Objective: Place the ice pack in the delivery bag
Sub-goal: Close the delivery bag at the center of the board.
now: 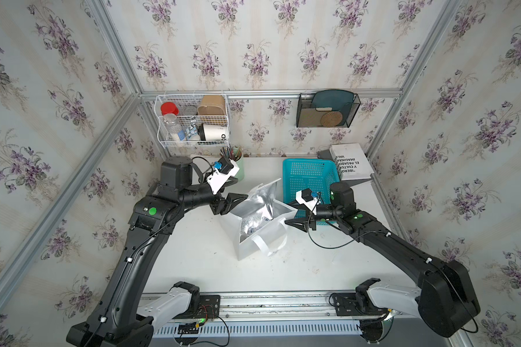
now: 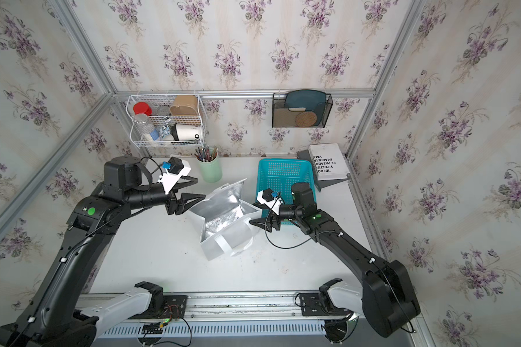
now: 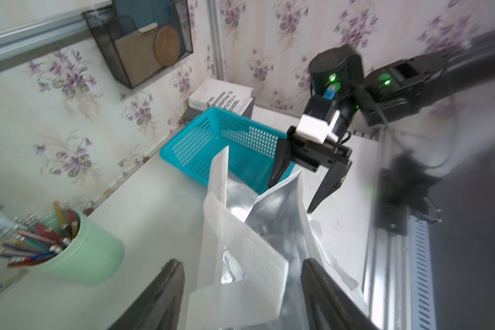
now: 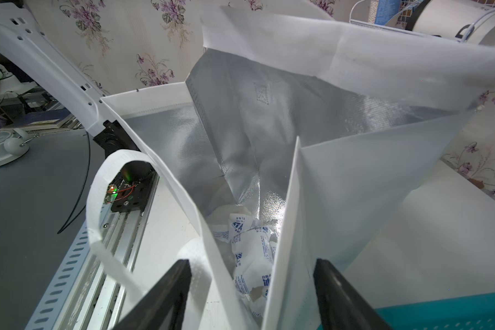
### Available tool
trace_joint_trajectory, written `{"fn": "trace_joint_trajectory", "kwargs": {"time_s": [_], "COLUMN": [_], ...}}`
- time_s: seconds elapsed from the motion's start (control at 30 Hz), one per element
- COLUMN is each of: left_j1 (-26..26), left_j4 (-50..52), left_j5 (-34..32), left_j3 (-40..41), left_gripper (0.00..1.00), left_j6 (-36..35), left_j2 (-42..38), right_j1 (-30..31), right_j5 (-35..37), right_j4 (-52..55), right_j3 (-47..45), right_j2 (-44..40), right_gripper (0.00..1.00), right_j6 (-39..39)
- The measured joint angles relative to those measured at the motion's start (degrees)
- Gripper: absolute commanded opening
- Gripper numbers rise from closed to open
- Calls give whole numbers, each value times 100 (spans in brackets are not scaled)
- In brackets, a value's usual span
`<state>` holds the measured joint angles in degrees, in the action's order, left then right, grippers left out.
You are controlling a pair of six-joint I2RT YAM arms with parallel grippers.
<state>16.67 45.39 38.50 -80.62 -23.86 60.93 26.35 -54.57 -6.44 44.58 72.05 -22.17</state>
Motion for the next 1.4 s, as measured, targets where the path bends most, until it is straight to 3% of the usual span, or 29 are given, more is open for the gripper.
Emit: {"fn": "trace_joint_trajectory", "kwargs": {"time_s": [0.1,0.23,0.4,0.47,0.63,0.83,0.93,1.17,1.4], "left_j1": [-221,-240,-326,-358,-413,-437,-610,-975,-605], "left_j4": [-219,-396,-262,-153,37,376,527,723,581], "left_j5": [-107,289,474,317,-352,-739,-774,-149,767], "left_j3": [116,-643,-975,-1517,-2675,-2337,-2151,-1961,-343], "left_gripper": [73,72,75,75,74,72,62,49,52], "left_j6": [72,201,295,426,817,542,466,553,778], "left_j2": [-68,756,1438,1928,2955,3294,3674,3928,3294], "right_j1": [20,33,94,157,280,289,297,376,680], "right_j5": [-17,-122,-216,-170,199,564,595,636,927], "right_j4": [-343,-785,-1246,-1373,-1615,-1823,-1930,-2072,-2072], "right_j3": [109,214,400,459,520,533,546,664,962], "right_j2": [240,479,846,977,1117,1191,1274,1443,1766], "right_gripper": [37,19,5,2,1,2,2,2,3], "right_j6": [129,328,651,761,1093,1364,1451,1543,1622]}}
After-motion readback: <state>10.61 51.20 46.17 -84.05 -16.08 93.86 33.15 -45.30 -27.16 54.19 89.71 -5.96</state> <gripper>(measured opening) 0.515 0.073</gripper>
